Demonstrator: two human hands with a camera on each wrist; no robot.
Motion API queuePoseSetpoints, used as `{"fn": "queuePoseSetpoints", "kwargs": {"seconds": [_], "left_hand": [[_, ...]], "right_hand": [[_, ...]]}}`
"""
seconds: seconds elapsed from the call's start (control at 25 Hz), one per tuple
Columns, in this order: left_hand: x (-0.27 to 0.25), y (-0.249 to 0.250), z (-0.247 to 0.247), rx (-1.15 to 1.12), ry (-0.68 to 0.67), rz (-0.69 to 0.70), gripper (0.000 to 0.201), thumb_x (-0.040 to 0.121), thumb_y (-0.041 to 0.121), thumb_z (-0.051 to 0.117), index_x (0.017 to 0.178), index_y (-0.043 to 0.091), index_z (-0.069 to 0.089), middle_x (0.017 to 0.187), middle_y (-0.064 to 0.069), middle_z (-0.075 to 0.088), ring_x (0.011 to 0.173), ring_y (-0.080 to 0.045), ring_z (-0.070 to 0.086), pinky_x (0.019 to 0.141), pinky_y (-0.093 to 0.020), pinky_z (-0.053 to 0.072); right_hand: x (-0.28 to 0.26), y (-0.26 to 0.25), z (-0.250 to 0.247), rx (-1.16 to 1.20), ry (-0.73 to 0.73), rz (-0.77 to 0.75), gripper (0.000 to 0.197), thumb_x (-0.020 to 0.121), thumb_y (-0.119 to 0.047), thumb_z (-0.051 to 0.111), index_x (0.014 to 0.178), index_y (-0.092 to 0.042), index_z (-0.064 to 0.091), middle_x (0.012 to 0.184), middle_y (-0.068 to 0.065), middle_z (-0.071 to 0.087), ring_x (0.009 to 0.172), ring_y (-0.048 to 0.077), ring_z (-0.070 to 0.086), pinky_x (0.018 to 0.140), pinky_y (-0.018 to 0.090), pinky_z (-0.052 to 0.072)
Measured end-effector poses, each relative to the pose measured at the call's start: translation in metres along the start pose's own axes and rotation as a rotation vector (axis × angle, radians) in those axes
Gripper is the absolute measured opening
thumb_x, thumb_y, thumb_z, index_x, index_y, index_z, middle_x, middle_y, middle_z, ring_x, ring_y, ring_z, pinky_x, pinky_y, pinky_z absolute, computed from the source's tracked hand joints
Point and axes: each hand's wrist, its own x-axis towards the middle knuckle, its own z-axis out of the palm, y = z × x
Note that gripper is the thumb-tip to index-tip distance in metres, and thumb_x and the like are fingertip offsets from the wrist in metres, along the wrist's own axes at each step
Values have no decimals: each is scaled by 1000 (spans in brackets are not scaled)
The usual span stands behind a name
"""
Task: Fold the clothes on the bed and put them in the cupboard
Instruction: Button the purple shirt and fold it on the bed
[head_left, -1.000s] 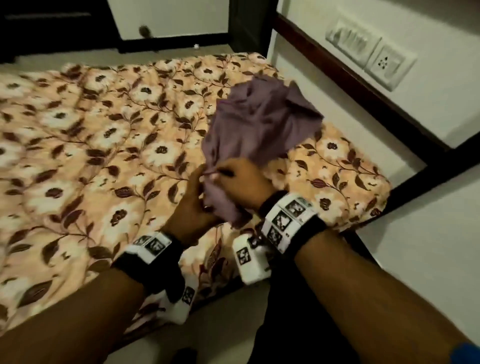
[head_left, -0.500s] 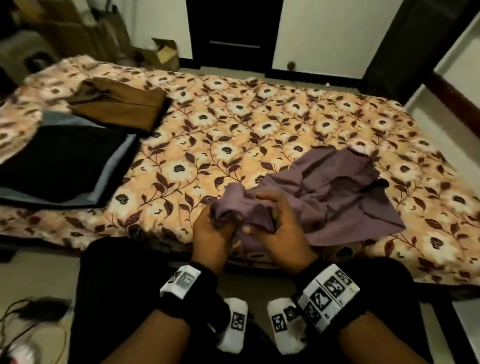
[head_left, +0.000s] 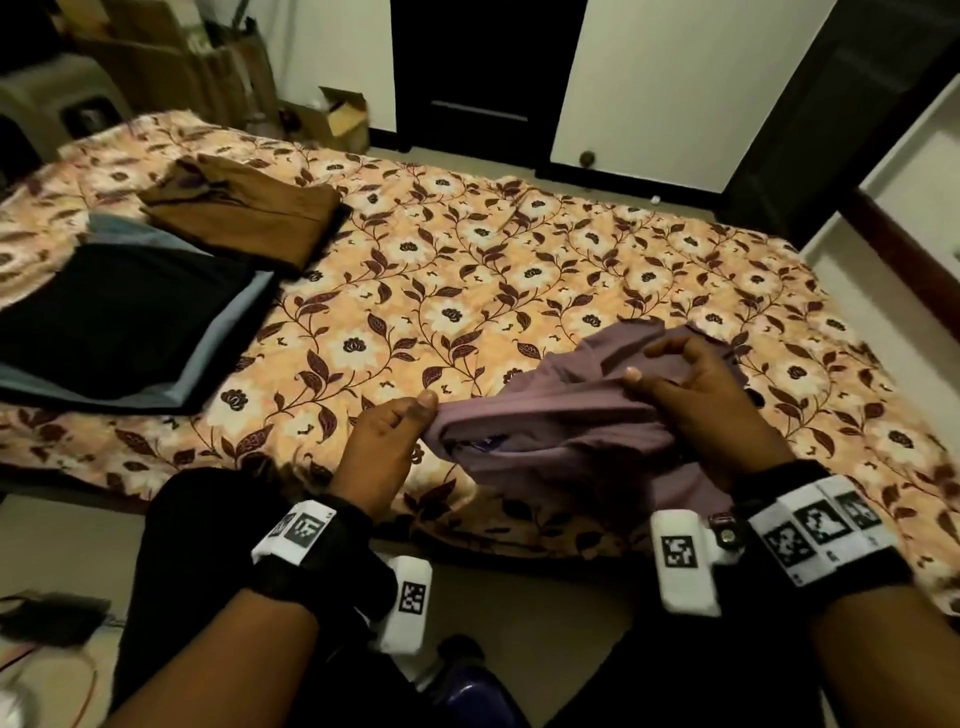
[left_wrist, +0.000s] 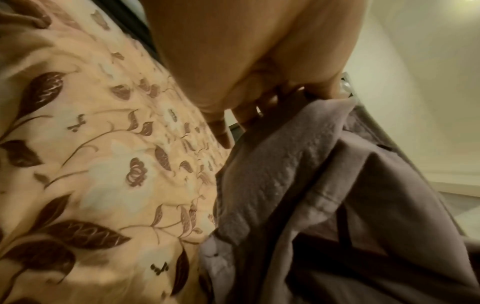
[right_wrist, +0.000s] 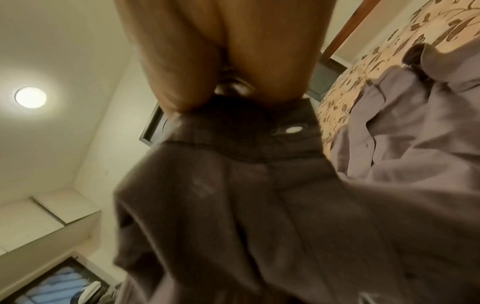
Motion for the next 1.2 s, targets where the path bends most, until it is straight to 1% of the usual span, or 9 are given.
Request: {"fn": "queuePoseSetpoints", "kwargs": {"seconds": [0.24, 0.4, 0.48, 0.56, 0.64, 0.8, 0.96, 1.04, 1.2], "left_hand": [[23, 77, 3, -55, -92, 187, 39, 98, 36, 43, 82, 14, 71, 70, 0, 71, 63, -7, 64, 59, -16, 50], [65, 155, -7, 95, -334, 461, 45, 78, 77, 51, 95, 35, 54, 69, 4, 56, 56, -10, 51, 48, -26, 42], [84, 197, -7, 327, -362, 595, 48, 70, 68, 68, 105, 48, 42, 83, 10, 59, 67, 0, 59, 59, -20, 48], [102, 233, -7, 623, -124, 900, 53, 71, 58, 68, 112, 51, 35, 100, 17, 52, 84, 10, 56, 72, -15, 48], [122, 269, -9, 730, 128, 1162, 42, 75, 48, 55, 112, 37, 41, 108, 10, 44, 90, -8, 56, 73, -32, 52], [154, 333, -28, 989, 472, 1212, 25, 78, 39, 46, 96, 24, 52, 104, -7, 49, 76, -34, 57, 60, -42, 52], [161, 334, -61, 967, 363, 971, 41, 70, 50, 41, 87, 22, 66, 83, -4, 64, 72, -31, 65, 59, -35, 51], [151, 323, -83, 766, 349, 873, 17, 73, 41, 52, 79, 35, 67, 77, 7, 67, 72, -13, 66, 61, -24, 48], [140, 325, -108, 352, 335, 872, 21, 67, 22, 77, 75, 42, 74, 79, 8, 73, 72, 11, 63, 70, -11, 50]], "right_hand": [[-7, -59, -59, -723, -264, -450, 53, 54, -74, 69, 99, -56, 47, 123, -32, 32, 111, -22, 34, 79, 1, 40], [18, -129, -86, -957, -217, -728, 11, 77, -47, 66, 87, -47, 65, 132, -9, 38, 115, 1, 42, 90, 10, 32], [32, -178, -97, -1008, -95, -808, 9, 83, -33, 69, 91, -30, 67, 133, -1, 40, 110, 10, 47, 90, 12, 34], [35, -231, -106, -1039, 93, -936, 13, 86, -31, 67, 93, -20, 65, 132, 1, 41, 103, 17, 55, 88, 23, 43], [32, -282, -108, -1132, 274, -1080, 24, 90, -38, 57, 97, -16, 63, 127, 2, 43, 88, 19, 58, 79, 32, 48], [15, -362, -104, -1512, 563, -1296, 66, 89, -59, 15, 94, -11, 61, 109, 8, 53, 67, 29, 62, 51, 30, 36], [-6, -404, -122, -1743, 667, -1074, 88, 73, -78, 2, 96, -16, 60, 107, 0, 53, 81, 27, 64, 53, 27, 30], [-8, -411, -135, -1747, 639, -950, 86, 63, -85, 2, 78, -20, 56, 91, -2, 52, 81, 25, 61, 60, 29, 38], [22, -375, -149, -1374, 611, -622, 76, 64, -91, 32, 58, -17, 47, 69, 1, 50, 73, 27, 55, 66, 31, 42]]}}
